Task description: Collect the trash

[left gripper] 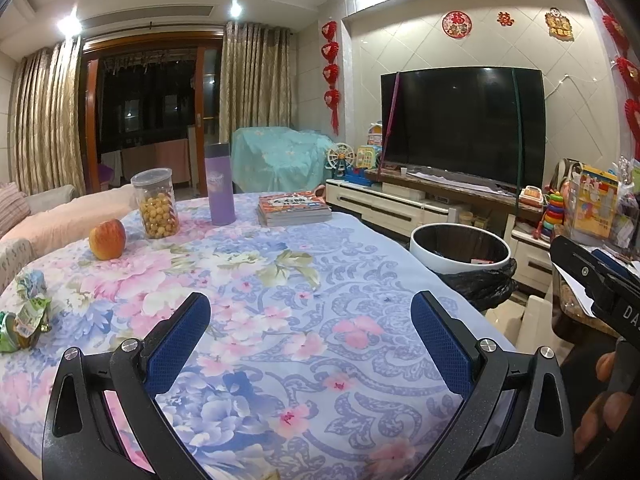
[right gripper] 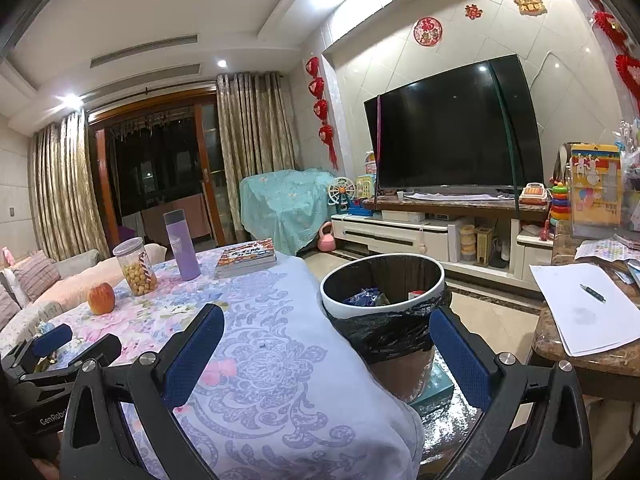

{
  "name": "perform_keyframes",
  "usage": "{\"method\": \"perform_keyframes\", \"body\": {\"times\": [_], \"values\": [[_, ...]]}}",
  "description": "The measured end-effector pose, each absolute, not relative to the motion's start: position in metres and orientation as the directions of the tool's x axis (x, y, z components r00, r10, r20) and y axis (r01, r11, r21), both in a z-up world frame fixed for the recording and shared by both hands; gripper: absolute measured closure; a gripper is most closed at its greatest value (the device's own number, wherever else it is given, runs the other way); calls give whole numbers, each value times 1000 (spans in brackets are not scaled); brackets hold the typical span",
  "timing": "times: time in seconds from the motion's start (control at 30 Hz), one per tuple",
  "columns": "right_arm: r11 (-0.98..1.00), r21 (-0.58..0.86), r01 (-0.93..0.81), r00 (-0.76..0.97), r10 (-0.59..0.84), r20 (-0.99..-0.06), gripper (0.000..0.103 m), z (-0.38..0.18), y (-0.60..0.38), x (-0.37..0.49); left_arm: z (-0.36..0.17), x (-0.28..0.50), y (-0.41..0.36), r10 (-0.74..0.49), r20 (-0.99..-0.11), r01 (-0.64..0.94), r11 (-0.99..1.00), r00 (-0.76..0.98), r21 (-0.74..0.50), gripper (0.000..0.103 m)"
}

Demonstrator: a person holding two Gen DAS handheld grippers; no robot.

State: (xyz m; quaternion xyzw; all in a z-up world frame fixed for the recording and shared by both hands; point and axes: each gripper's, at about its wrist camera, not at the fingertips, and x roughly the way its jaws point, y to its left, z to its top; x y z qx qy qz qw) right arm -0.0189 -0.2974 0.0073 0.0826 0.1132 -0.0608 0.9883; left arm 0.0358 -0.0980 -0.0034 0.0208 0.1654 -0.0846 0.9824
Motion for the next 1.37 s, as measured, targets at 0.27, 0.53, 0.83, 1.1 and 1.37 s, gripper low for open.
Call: {"method": "perform_keyframes", "body": {"times": [0.27,0.53,0.83,1.1,1.37], "values": [[978,158,138,965,-97,-242,0,5,-297,-19,-5,36,-99,-163,-333,178,984,929,15,0],[977,165,137,965,-94,-246,0,6,-296,-18,-6,39,-100,-169,-340,184,983,925,12,0],[975,177,132,963,-84,-256,0,3,-298,-14,-11,46,-102,-177,-358,191,981,917,5,0],[972,192,133,959,-77,-274,0,1,-299,-7,-13,53,-101,-200,-376,210,978,905,-15,0],[971,199,136,952,-72,-297,0,-1,-301,4,-15,61,-103,-224,-379,233,972,898,-21,0]]}}
